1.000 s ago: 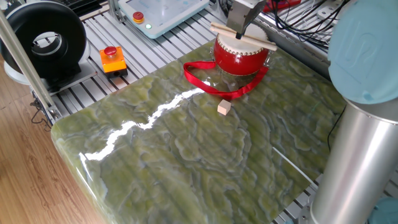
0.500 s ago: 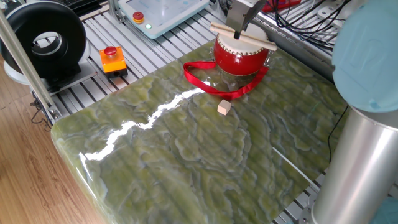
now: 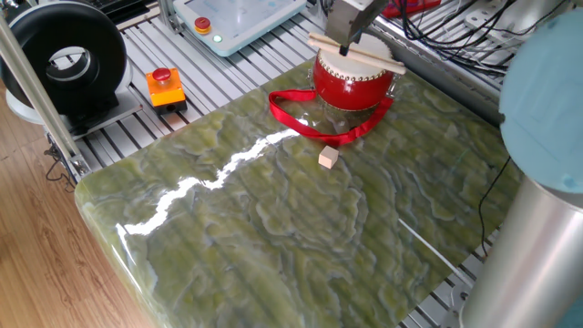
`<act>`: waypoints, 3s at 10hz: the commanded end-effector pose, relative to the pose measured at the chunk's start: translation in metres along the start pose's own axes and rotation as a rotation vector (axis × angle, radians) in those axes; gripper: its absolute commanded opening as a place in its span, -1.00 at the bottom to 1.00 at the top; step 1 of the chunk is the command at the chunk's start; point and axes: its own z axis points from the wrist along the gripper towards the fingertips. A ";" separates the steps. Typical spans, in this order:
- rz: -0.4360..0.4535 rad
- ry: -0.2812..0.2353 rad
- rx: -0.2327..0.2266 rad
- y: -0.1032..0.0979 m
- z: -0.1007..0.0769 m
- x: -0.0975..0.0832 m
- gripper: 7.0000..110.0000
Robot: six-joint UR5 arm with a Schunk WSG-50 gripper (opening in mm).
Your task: Play the drum
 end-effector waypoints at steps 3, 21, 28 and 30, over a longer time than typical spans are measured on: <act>0.250 -0.017 0.101 0.029 0.021 0.024 -0.71; 0.135 -0.013 0.065 0.028 0.004 0.030 -1.00; 0.295 -0.030 -0.074 0.172 0.013 0.058 -1.00; 0.340 -0.022 -0.067 0.179 0.016 0.070 -1.00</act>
